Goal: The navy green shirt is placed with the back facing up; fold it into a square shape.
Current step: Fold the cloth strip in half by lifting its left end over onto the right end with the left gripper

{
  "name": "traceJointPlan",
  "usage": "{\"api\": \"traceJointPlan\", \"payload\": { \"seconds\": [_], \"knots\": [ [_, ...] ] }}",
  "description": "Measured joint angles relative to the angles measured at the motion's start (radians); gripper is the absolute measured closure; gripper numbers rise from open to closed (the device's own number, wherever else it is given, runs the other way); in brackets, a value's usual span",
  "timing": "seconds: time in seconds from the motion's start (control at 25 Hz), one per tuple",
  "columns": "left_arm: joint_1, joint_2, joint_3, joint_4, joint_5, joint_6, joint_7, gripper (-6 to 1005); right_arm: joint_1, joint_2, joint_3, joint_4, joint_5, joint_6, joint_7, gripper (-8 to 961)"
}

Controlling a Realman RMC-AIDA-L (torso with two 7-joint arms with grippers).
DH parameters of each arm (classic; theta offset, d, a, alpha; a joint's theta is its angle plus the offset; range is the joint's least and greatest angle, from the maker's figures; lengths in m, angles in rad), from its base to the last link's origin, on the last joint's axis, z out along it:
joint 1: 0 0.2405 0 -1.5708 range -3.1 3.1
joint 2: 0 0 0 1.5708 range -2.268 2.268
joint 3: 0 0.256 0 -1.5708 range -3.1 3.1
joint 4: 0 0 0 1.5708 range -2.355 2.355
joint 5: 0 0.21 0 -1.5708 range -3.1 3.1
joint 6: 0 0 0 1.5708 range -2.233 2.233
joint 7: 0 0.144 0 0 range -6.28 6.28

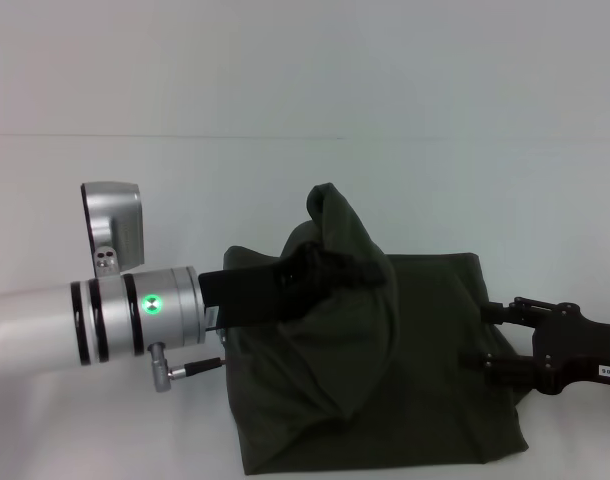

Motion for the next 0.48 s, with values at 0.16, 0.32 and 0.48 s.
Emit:
{"api": "traceJointPlan", "payload": {
  "seconds": [0.16, 0.32, 0.48],
  "knots": [
    [-0.005, -0.002, -0.001, -0.055, -0.011, -0.040, 0.062, 785, -0.008, -0.001, 0.007, -0.001, 0.004, -0.001, 0.000, 121],
    [-0.013, -0.005, -0.009, -0.107, -0.016, -0.061, 0.172, 778, -0.020, -0.008, 0.030, -0.002, 0.005, -0.002, 0.001, 121],
    [-0.020, -0.006, -0.013, -0.146, -0.036, -0.085, 0.229, 771, -0.044, -0.019, 0.049, -0.002, 0.006, -0.011, 0.009, 120]
  ]
}}
